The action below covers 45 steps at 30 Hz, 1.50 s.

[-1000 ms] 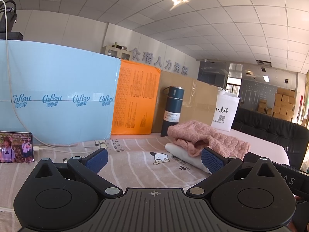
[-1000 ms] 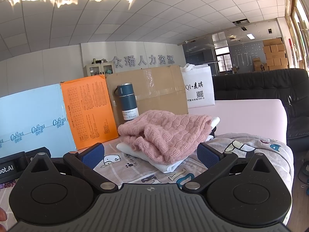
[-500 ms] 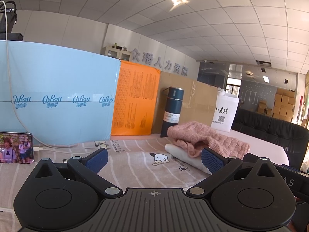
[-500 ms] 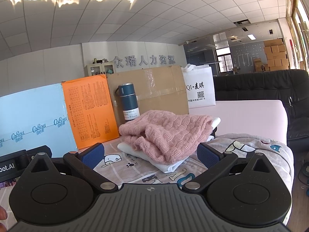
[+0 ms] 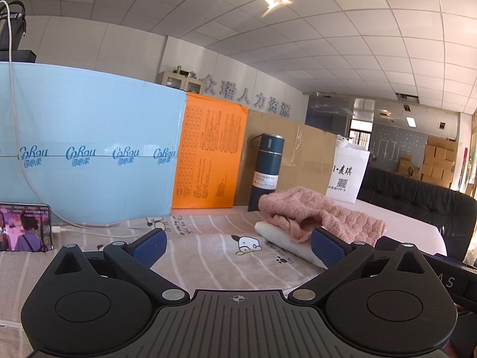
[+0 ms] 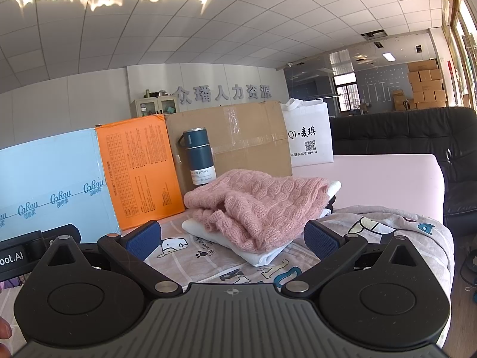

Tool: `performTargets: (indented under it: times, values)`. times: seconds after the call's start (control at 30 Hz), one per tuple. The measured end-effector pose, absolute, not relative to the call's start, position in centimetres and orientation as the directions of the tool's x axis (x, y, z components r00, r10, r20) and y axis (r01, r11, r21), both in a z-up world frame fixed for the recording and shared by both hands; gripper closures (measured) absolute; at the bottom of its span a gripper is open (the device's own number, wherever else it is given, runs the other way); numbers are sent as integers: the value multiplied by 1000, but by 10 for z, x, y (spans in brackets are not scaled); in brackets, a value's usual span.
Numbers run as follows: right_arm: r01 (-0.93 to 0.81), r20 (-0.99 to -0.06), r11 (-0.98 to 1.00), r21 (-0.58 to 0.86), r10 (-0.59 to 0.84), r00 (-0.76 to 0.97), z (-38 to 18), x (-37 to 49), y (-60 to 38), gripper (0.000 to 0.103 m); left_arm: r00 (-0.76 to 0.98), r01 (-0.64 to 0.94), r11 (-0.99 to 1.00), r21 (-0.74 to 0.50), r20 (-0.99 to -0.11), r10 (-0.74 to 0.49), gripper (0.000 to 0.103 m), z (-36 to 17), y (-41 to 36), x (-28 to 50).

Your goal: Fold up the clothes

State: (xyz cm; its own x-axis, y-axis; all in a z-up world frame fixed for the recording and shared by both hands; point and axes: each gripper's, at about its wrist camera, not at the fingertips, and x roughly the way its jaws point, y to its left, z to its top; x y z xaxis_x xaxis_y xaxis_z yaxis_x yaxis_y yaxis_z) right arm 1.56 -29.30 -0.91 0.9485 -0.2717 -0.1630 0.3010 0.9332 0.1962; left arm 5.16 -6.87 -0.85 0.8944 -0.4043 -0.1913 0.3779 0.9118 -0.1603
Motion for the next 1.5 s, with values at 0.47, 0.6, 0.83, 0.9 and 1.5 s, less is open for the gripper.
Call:
performTargets:
  times: [0.47, 0.6, 0.83, 0.9, 1.5]
  values:
    - [302, -160, 933, 194, -274, 948, -9, 15, -292, 0, 895, 376, 913, -160, -192, -402, 0, -9, -68, 52]
    - [301, -160, 934, 193, -273, 949, -9, 15, -292, 0, 895, 376, 913, -160, -192, -402, 0, -9, -69, 52]
    - [307, -159, 934, 185, -280, 947, -9, 15, -291, 0, 895, 373, 913, -165, -195, -400, 0, -10, -68, 53]
    - [307, -158, 934, 185, -280, 947, -9, 15, -292, 0, 895, 373, 913, -164, -193, -401, 0, -10, -68, 53]
    - [309, -156, 936, 169, -285, 946, -6, 15, -290, 0, 896, 371, 914, -165, -196, -399, 0, -11, -68, 53]
